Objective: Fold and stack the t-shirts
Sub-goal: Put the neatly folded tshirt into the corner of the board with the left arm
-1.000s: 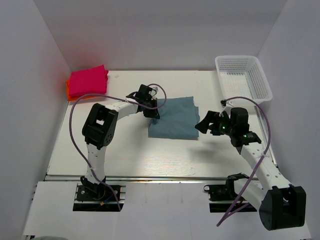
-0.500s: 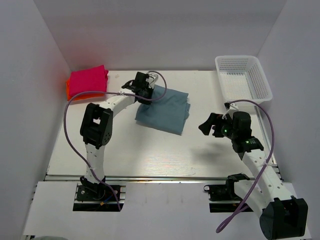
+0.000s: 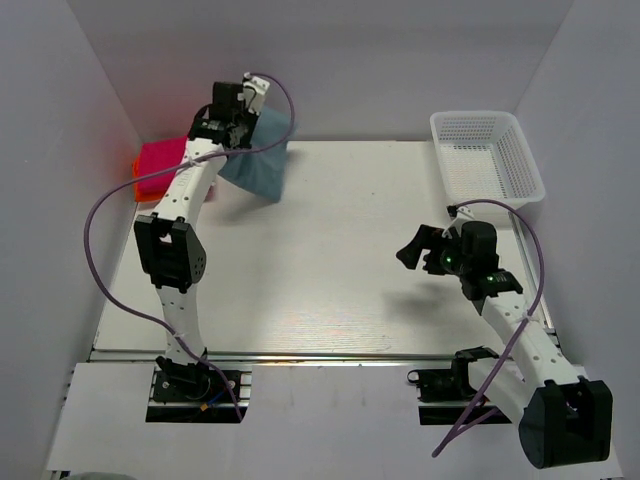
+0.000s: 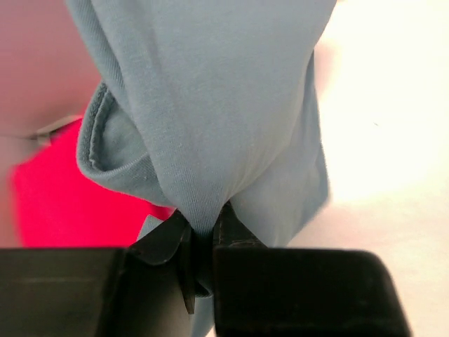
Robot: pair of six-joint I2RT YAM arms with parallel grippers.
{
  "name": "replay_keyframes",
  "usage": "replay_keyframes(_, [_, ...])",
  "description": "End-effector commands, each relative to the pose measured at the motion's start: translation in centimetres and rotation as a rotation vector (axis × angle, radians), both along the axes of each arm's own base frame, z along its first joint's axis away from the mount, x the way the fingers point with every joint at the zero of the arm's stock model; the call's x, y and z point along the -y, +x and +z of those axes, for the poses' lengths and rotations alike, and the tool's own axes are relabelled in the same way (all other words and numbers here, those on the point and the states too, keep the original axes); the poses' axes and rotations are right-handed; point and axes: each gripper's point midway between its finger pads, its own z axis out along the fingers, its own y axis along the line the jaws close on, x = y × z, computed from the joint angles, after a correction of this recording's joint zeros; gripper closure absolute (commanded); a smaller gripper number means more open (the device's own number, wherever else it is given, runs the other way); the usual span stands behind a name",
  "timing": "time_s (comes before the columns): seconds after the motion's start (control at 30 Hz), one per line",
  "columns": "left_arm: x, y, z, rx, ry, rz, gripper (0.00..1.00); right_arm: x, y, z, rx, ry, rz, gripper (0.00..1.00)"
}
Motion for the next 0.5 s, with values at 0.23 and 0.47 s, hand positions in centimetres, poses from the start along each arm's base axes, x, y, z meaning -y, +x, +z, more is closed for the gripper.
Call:
replay_keyframes(0.23, [-10.0,2.7,7.1,0.186,0.133,0.156,1.00,-0.7,1.9,1.7,0.030,0.072,-0.026,0.10])
replay_keyframes(0.47, [-15.6,3.5,8.3,0.236,0.148,0.256,1.00,-1.4,2.2,1.4,-0.004,0.111,-0.016,0.10])
